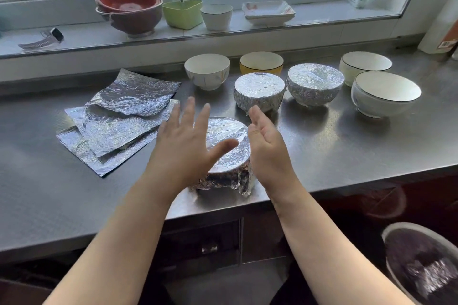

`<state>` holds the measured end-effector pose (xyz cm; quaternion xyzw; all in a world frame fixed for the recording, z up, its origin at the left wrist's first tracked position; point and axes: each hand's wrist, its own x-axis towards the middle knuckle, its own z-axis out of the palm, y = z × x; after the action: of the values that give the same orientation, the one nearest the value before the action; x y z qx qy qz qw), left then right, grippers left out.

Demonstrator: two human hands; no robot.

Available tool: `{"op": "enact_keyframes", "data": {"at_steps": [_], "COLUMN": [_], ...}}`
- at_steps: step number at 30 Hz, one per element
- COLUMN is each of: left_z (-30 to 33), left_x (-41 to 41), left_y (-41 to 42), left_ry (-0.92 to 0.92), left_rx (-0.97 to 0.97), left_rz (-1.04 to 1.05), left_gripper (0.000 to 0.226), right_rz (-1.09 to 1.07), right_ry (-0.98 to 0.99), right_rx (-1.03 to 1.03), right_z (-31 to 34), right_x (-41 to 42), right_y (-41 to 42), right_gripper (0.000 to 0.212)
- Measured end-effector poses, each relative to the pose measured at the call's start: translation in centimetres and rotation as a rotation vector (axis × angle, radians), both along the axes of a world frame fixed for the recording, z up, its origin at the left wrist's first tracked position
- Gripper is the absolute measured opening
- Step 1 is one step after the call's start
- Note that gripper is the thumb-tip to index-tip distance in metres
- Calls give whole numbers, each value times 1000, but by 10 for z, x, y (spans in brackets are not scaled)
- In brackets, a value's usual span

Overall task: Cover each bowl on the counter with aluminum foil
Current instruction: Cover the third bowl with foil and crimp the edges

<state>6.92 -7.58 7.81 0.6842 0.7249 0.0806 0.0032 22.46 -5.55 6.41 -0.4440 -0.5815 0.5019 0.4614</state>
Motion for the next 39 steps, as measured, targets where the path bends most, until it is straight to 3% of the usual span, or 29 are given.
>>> {"op": "enact_keyframes", "data": {"at_steps": [6,10,19,27,33,39], "left_z": [-12,-19,-23,-24,-24,-24], "left_x": [-18,-19,-8,-8,-8,-7], "left_y": [19,19,18,18,19,18], "left_ry": [4,-75,-33,-56,-47,-34], "left_rx": [-32,-51,-16,-11,1,-5], "left_rz": [-312,-281,-144,-148,-141,-128], "left_gripper": [98,108,124,125,125,126], "right_rz": [20,43,114,173,258,297], "right_ry": [-115,-172,-157,141,323,369], "right_rx": [14,-23,-137,-351,-521,-567], "right_z": [-5,-8,-11,-21,-28,-39], "right_x": [-9,-12,-10,-8,-1,5], "right_y": [8,8,34,43,47,53], "right_gripper": [52,54,51,33,62,84]}}
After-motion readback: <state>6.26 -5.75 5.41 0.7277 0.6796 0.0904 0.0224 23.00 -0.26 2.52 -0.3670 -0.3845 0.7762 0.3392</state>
